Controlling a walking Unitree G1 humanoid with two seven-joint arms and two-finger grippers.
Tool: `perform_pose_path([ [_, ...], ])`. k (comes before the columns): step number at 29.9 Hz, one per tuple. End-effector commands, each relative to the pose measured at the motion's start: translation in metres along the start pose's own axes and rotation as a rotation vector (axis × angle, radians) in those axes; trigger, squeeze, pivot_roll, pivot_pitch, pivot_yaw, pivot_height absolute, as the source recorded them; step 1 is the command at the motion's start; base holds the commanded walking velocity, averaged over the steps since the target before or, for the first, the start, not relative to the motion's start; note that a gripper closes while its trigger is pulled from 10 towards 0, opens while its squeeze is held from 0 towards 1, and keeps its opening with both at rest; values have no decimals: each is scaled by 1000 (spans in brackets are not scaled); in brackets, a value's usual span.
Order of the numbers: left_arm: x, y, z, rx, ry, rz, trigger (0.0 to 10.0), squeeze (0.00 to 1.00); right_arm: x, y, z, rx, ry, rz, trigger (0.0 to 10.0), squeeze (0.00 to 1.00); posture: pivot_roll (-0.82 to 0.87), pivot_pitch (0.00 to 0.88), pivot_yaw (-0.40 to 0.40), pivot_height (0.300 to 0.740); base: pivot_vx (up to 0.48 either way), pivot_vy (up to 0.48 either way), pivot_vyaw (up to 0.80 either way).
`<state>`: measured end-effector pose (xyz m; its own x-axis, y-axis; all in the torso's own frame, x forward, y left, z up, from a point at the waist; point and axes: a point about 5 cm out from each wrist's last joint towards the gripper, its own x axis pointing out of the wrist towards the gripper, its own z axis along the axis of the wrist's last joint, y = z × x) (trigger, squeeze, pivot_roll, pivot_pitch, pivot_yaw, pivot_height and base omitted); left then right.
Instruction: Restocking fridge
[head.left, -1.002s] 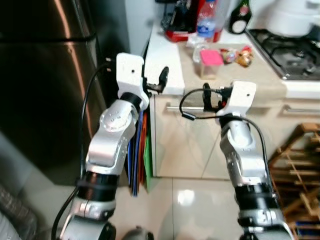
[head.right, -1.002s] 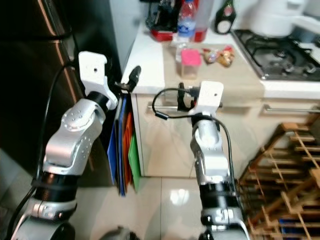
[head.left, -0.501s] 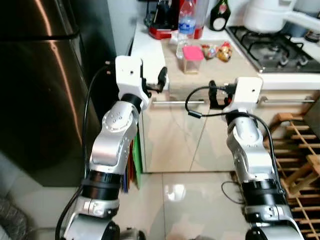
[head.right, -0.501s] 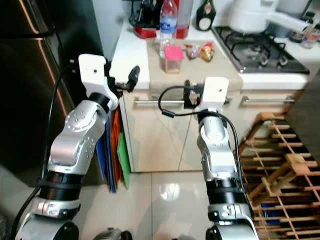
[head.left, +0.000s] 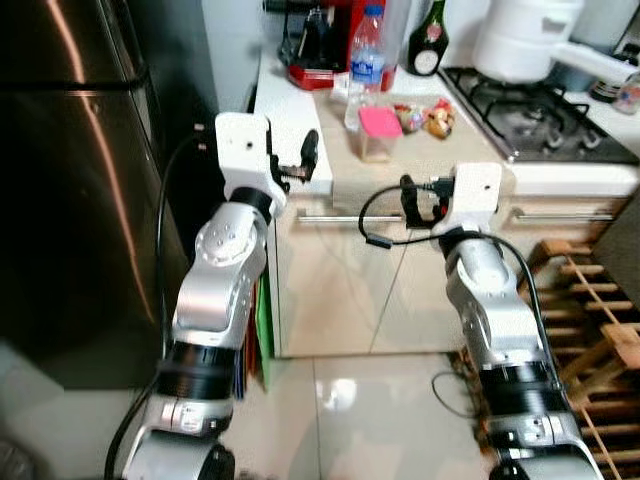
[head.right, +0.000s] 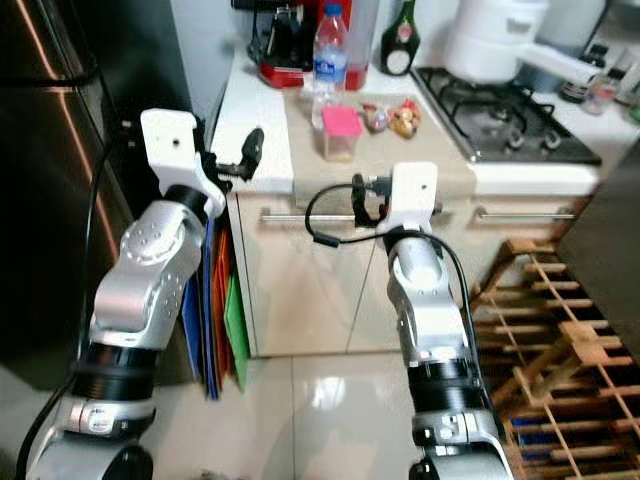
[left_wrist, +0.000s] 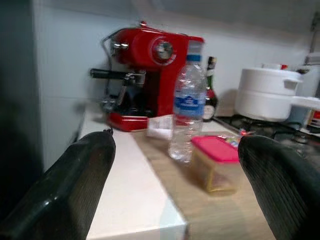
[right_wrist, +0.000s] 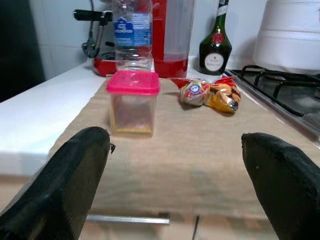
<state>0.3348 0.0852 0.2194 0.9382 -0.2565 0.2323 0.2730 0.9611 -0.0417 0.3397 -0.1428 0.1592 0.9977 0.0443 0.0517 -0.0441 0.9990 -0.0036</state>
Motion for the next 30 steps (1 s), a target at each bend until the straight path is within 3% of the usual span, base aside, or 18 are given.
perform_pose_path([
  [1, 1, 0, 3, 17, -5, -12, 10000, 0, -1, 0, 1, 31, 3, -4, 10000, 0, -25, 0, -5, 740, 480, 0, 0],
  [8, 2, 1, 4, 21, -9, -13, 10000, 0, -2, 1, 2, 43, -7, -5, 10000, 0, -22, 0, 1, 740, 480, 0, 0],
  [12, 1, 1, 5, 25, -10, -10, 10000, 0, -2, 3, 18, 42, -106, -5, 10000, 0, -13, 0, -1, 740, 465, 0, 0],
  [16, 1, 3, 7, 23, -21, -1, 10000, 0, -2, 1, 23, 41, -138, -19, 10000, 0, -13, 0, -1, 740, 458, 0, 0],
  [23, 0, 5, 11, 21, -40, 23, 10000, 0, -6, 3, 50, 4, -272, 1, 10000, 0, -16, 0, -1, 740, 0, 0, 0],
  [30, 0, 1, 10, 16, -35, 7, 10000, 0, -8, 1, 45, 65, -205, -11, 10000, 0, -18, 0, -1, 740, 0, 0, 0],
])
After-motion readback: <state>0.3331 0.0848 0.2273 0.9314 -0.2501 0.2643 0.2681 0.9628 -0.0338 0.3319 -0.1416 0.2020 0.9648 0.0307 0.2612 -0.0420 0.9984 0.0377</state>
